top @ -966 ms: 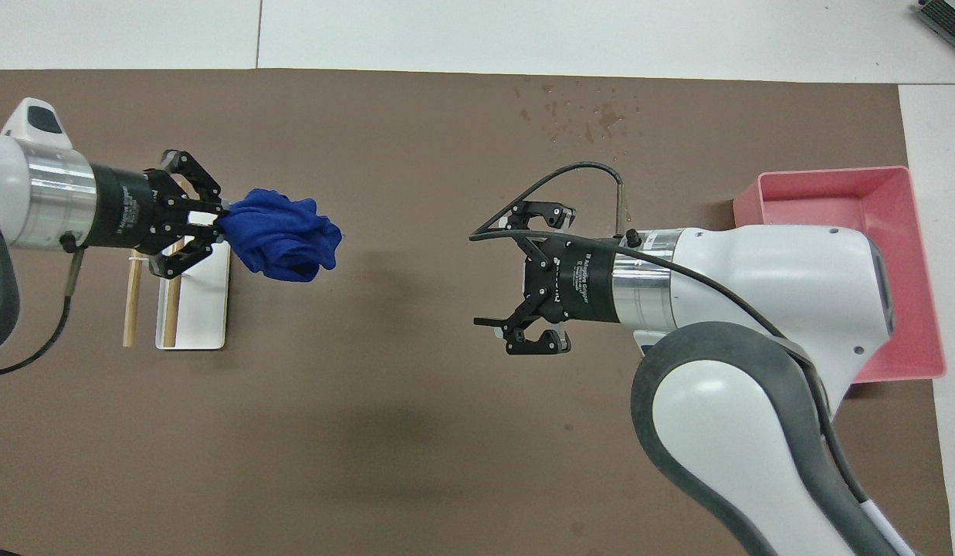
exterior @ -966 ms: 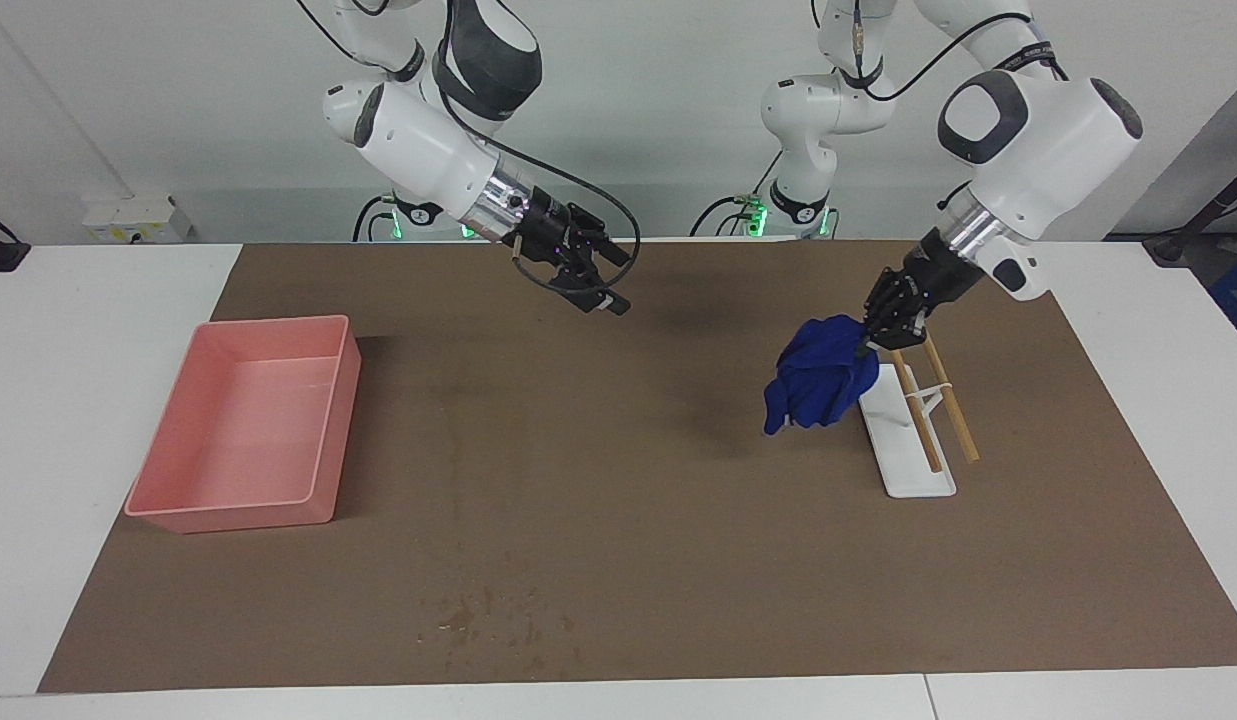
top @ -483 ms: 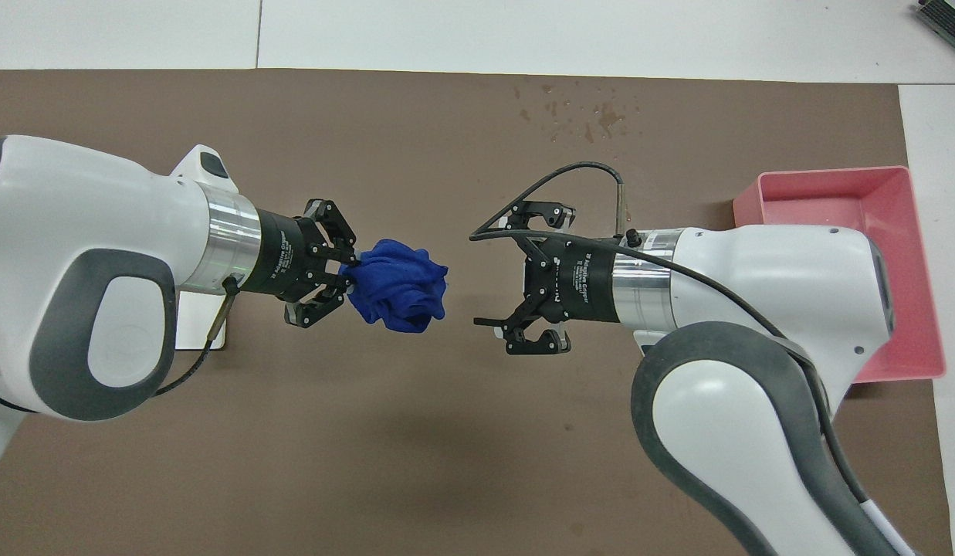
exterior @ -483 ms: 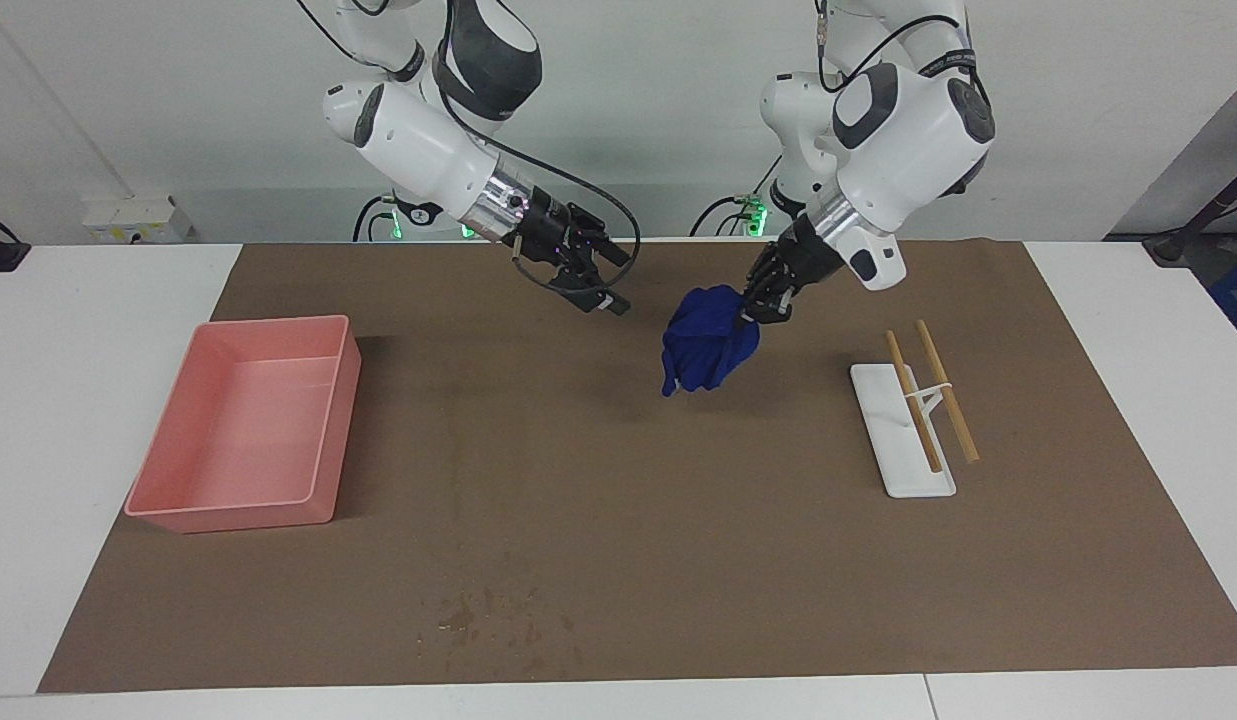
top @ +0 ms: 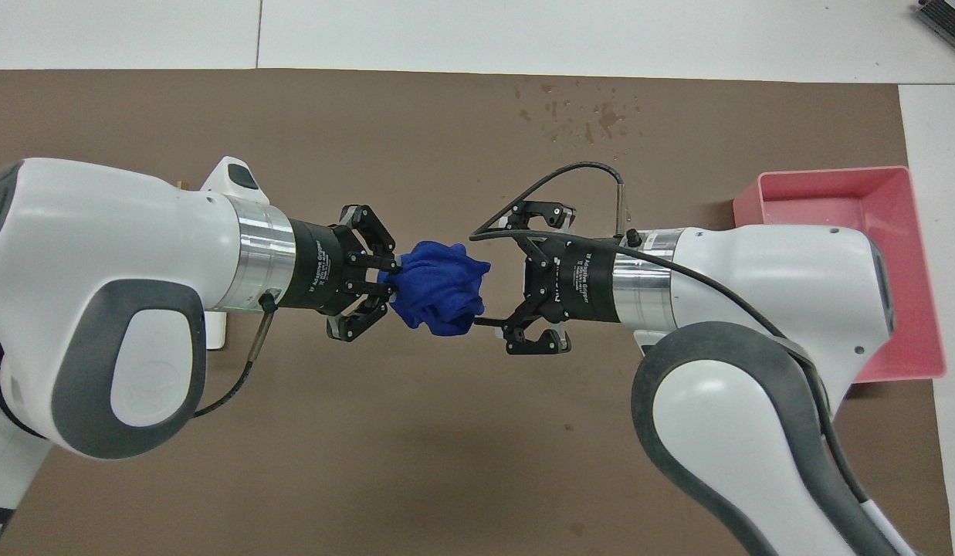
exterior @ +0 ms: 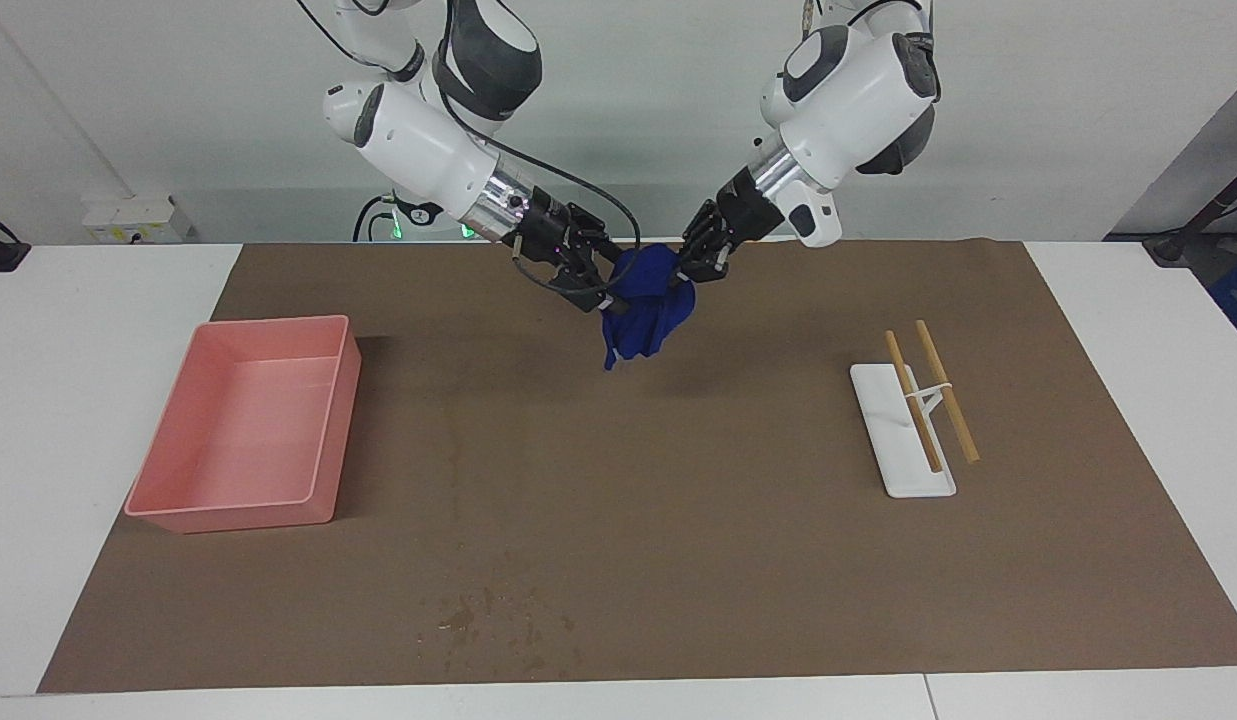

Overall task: Wipe water with towel using both arms
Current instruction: 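Close the right gripper on the towel held by the left gripper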

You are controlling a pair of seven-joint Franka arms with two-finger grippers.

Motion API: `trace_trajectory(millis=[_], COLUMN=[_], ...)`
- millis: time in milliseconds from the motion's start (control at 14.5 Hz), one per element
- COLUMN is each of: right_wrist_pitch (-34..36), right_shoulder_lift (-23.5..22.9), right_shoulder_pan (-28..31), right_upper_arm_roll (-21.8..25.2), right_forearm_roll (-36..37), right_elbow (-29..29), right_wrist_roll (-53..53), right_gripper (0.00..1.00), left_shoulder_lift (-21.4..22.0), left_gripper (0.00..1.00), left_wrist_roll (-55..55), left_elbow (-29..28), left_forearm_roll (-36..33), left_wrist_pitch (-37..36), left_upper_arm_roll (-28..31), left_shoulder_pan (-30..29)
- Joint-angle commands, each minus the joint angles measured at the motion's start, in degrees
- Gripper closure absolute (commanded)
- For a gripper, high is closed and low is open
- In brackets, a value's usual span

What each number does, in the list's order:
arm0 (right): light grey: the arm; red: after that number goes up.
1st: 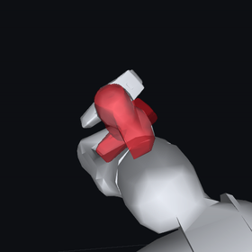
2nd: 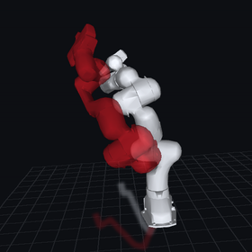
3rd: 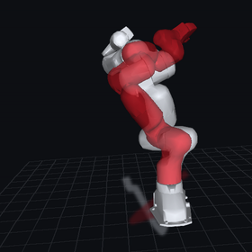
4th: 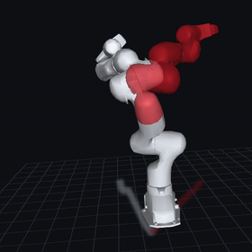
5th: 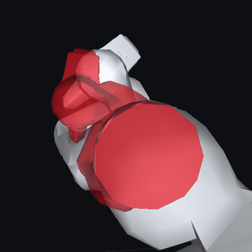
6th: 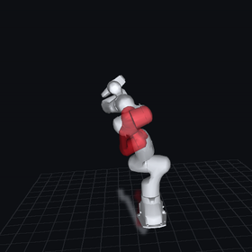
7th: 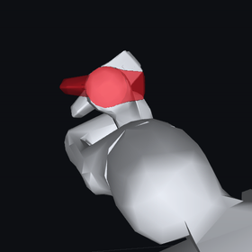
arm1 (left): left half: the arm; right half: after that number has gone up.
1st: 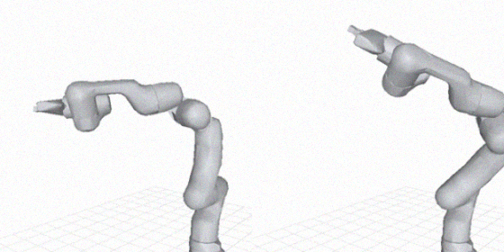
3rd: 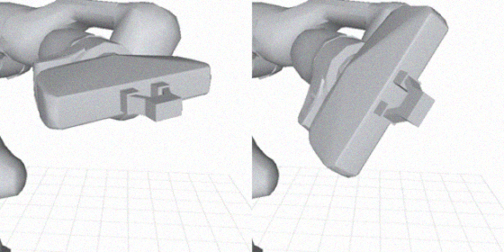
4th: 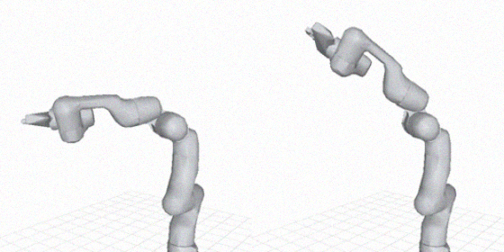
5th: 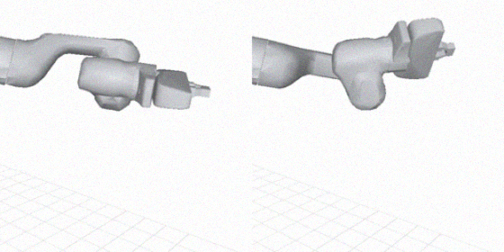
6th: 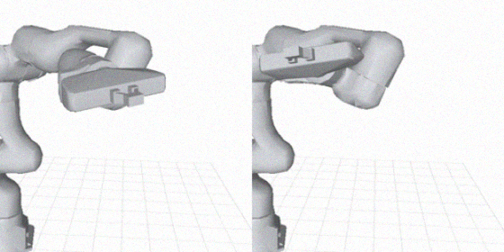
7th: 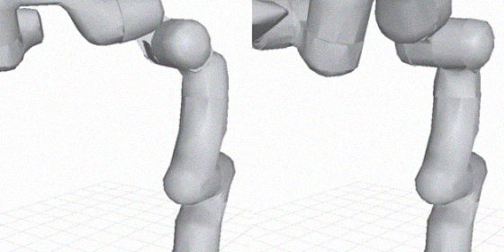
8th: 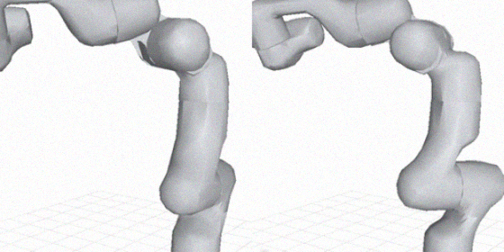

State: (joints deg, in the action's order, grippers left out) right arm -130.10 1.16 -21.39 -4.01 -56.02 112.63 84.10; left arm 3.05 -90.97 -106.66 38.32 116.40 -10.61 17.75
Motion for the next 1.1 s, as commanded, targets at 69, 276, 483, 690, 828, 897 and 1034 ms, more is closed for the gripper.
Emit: trace_trajectory(millis=[69, 276, 483, 690, 828, 897, 1034], right_wrist_pitch=[-0.6, -0.6, -0.8, -3.6, -4.6, -4.6, -4.8], right_shoulder_lift=[0.3, 0.4, 0.4, 0.4, 0.4, 0.4, 0.3], right_shoulder_pan=[0.2, 0.2, 0.1, -2.0, -3.0, -3.3, -3.2], right_upper_arm_roll=[-0.1, -0.1, -0.1, -0.1, -0.1, -0.1, -0.1], right_forearm_roll=[-1.5, -1.4, -1.4, -1.4, -1.4, -1.4, -1.4], right_elbow=[0.4, 0.4, 0.5, 1.2, 1.4, 1.6, 1.7], right_wrist_roll=[-1.9, -2.0, -1.9, -1.7, -1.6, -1.8, -1.9], right_gripper=[0.00, 0.00, 0.00, 0.00, 0.00, 0.00, 0.00], left_shoulder_lift=[1.5, 2.3, 2.7, 2.7, 2.7, 2.7, 2.7], left_gripper=[1.00, 1.00, 1.00, 1.00, 1.00, 1.00, 1.00], left_wrist_roll=[-5.0, -5.4, -6.3, -7.7, -7.8, -7.8, -7.8], left_elbow=[-0.6, -0.5, -0.5, -0.6, -0.7, -0.7, -0.7], left_forearm_roll=[2.6, 3.2, 3.9, 3.9, 3.9, 3.9, 3.9], left_wrist_pitch=[4.4, 4.4, 4.7, 7.3, 7.6, 7.6, 7.6], left_upper_arm_roll=[-1.9, -2.0, -3.0, -3.5, -3.5, -3.5, -3.5], left_shoulder_pan=[0.6, 0.6, 0.8, 1.1, 1.8, 1.8, 1.8])
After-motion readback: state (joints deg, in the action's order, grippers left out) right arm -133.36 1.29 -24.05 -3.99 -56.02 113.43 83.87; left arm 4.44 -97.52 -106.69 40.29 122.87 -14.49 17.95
